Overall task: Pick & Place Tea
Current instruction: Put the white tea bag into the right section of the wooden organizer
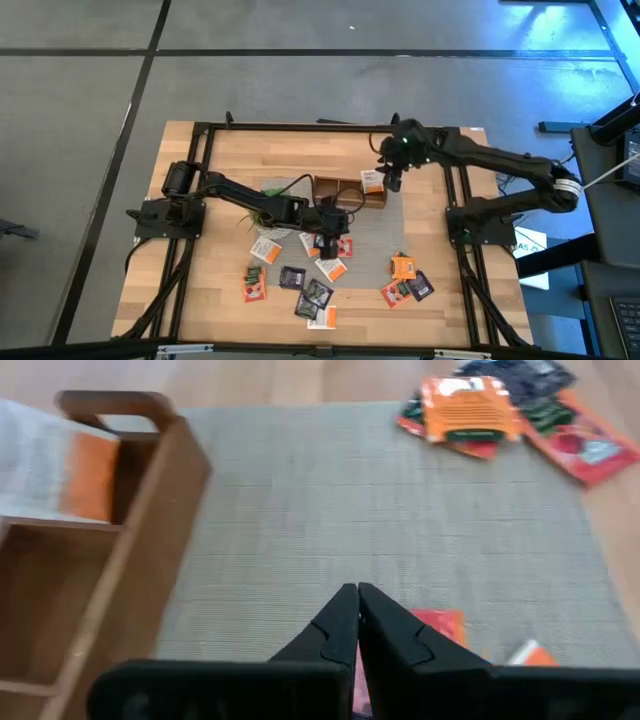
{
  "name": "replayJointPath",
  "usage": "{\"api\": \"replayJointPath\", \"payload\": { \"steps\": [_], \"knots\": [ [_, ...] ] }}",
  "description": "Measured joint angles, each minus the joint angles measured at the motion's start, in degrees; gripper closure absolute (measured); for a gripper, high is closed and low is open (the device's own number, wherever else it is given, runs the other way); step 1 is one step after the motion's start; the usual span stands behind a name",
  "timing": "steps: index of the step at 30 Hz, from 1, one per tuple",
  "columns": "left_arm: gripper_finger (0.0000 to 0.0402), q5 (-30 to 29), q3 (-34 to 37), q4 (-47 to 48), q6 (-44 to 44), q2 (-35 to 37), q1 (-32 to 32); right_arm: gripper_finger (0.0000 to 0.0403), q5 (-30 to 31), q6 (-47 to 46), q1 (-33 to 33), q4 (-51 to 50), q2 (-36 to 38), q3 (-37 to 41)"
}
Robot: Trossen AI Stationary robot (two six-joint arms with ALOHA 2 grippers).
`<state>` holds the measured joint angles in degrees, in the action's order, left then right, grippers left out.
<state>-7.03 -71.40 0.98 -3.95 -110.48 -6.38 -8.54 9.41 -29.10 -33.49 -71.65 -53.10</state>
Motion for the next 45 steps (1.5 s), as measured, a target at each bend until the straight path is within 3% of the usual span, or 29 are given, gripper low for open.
{"api": "replayJointPath", "payload": {
  "steps": [5, 9, 14, 19, 29, 37, 45],
  "knots": [
    [0.0392, 1.8, 0.0, 0.5, -0.6, 0.0, 0.0, 0.0219, -9.8, 7.8, -4.9, -1.4, -7.0, -2.2],
    [0.0395, 1.8, 0.0, 0.6, -1.3, 0.0, 0.0, 0.0193, -10.1, 9.5, -5.7, 0.7, -11.4, -2.5],
    [0.0393, 1.8, 0.0, 0.7, -1.3, 0.0, 0.0, 0.019, -9.7, 10.6, -5.7, 1.3, -15.3, -2.5],
    [0.0391, 1.8, 0.0, 0.8, -1.3, 0.0, 0.0, 0.0219, -9.7, 10.6, -5.7, 1.3, -16.2, -2.5],
    [0.0392, 1.8, 0.0, 0.8, -1.3, 0.0, 0.0, 0.033, -9.7, 10.6, -5.7, 1.0, -16.0, -2.5],
    [0.0395, 1.8, 0.0, 1.0, -1.3, 0.0, 0.0, 0.0393, -9.7, 10.4, -5.7, 0.8, -16.0, -2.5],
    [0.0391, 1.8, 0.0, 1.0, -1.3, 0.0, 0.0, 0.0398, -12.0, 6.8, -5.7, 0.8, -14.4, -2.5]
  ]
}}
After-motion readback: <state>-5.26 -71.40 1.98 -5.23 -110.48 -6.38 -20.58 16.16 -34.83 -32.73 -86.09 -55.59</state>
